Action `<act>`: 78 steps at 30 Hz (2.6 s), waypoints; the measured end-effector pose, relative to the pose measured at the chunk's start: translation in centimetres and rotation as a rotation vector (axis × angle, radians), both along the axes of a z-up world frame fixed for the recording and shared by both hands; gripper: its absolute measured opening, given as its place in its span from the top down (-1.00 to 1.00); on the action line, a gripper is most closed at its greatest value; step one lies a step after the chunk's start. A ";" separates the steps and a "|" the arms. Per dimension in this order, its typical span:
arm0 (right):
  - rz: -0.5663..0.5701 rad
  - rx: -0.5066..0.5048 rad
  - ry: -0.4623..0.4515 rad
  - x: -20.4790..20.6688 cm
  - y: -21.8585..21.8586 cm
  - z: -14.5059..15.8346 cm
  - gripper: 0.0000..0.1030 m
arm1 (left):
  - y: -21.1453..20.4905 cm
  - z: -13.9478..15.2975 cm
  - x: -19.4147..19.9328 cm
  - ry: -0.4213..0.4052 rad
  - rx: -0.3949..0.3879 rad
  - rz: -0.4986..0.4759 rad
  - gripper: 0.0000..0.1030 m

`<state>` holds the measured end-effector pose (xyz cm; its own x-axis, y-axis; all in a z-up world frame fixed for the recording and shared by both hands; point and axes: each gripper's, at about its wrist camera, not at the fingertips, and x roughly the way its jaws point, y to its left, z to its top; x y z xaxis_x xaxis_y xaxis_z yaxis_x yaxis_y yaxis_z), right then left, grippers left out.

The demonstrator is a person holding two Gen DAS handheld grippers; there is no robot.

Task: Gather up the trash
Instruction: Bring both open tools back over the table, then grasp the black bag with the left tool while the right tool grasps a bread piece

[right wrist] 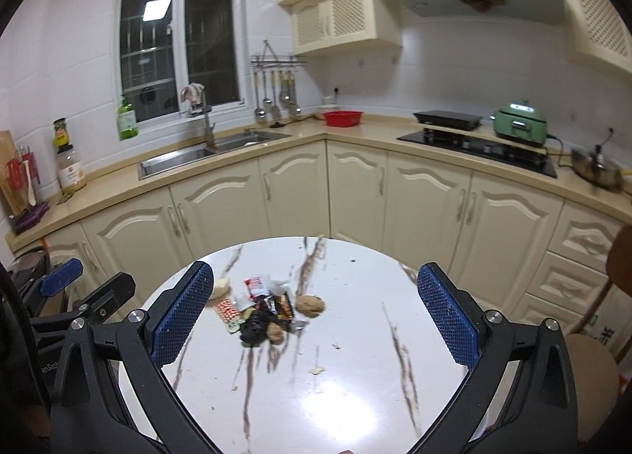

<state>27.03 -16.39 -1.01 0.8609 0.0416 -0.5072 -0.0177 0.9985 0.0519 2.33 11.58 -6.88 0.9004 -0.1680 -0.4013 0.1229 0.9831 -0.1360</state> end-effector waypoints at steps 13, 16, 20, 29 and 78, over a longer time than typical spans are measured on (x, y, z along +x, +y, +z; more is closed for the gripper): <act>0.009 -0.011 0.151 4.5 -1.2 -5.3 -1.00 | -0.4 -2.4 7.0 0.126 -0.001 0.034 -0.98; 0.018 -0.001 0.222 5.9 -1.8 -7.8 -1.00 | -1.0 -3.1 10.4 0.177 0.011 0.017 -0.98; 0.027 -0.003 0.304 7.3 -2.4 -10.7 -1.00 | -2.1 -4.7 14.0 0.241 0.022 -0.010 -0.98; 0.109 0.034 0.446 10.6 -2.9 -16.5 -0.67 | -4.0 -8.5 21.3 0.384 0.060 -0.028 -0.95; 0.280 0.172 0.498 12.9 -4.2 -20.4 0.58 | -9.1 -13.3 29.5 0.457 0.059 -0.111 0.31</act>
